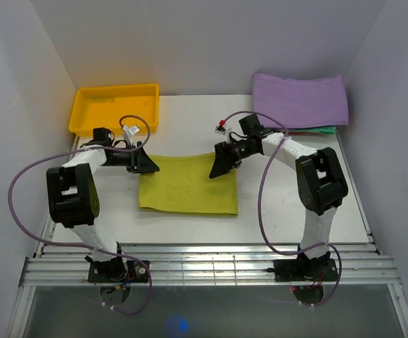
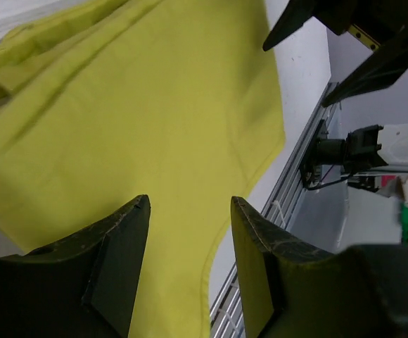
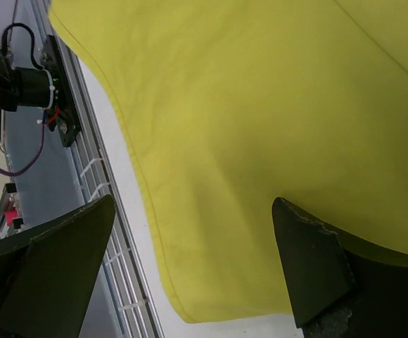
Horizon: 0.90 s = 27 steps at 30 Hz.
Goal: Fold and stack the trousers
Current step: Fold the trousers
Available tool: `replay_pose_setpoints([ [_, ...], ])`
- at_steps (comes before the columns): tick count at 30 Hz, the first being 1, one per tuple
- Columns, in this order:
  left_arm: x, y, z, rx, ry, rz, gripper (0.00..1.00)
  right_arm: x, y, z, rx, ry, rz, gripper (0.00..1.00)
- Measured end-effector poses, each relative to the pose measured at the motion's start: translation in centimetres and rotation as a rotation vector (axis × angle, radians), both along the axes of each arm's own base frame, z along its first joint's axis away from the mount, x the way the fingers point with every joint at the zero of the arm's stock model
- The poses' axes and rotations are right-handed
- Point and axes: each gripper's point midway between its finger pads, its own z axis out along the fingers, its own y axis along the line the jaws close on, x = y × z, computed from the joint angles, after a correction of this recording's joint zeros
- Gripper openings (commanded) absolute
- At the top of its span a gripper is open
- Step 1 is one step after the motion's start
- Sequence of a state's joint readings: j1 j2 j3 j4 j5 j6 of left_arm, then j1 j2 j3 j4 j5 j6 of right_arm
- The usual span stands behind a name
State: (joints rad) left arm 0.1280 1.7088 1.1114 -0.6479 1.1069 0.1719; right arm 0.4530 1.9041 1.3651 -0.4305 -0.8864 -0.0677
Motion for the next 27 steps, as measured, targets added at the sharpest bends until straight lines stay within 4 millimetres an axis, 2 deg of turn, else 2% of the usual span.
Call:
replay_pose_setpoints([
  [5,1.4,1.5,-6.9,-0.047,0.204,0.090,0.60,0.2,-0.4,-5.4,-0.045,0.124,0.001,0.99],
  [8,1.5,1.9,-7.7,-0.126,0.271,0.116,0.60,1.0,-0.7,-5.7,-0.015,0.164,-0.002,1.00],
  [15,2.0,2.7,-6.4,-0.101,0.231,0.125,0.68,2.9,-0.9,-5.5,-0.032,0.122,-0.010,0.95],
  [17,1.9,3.2,-5.2,-0.067,0.180,0.126,0.68,3.1,-1.3,-5.4,-0.062,0.094,-0.013,0.94],
  [19,1.6,3.6,-3.1,-0.047,0.112,0.117,0.66,3.3,-1.7,-4.9,-0.089,0.057,-0.018,0.93],
  [21,1.0,3.7,-0.7,-0.039,0.046,0.105,0.65,3.5,-2.3,-3.9,-0.110,0.017,-0.027,0.91],
  [24,-0.3,3.2,1.3,-0.038,-0.011,0.072,0.63,3.4,-2.9,-1.4,-0.110,-0.044,-0.031,0.90],
  [27,-2.2,2.4,0.7,-0.039,0.006,0.042,0.61,2.6,-3.5,0.1,-0.111,-0.090,-0.032,0.88],
])
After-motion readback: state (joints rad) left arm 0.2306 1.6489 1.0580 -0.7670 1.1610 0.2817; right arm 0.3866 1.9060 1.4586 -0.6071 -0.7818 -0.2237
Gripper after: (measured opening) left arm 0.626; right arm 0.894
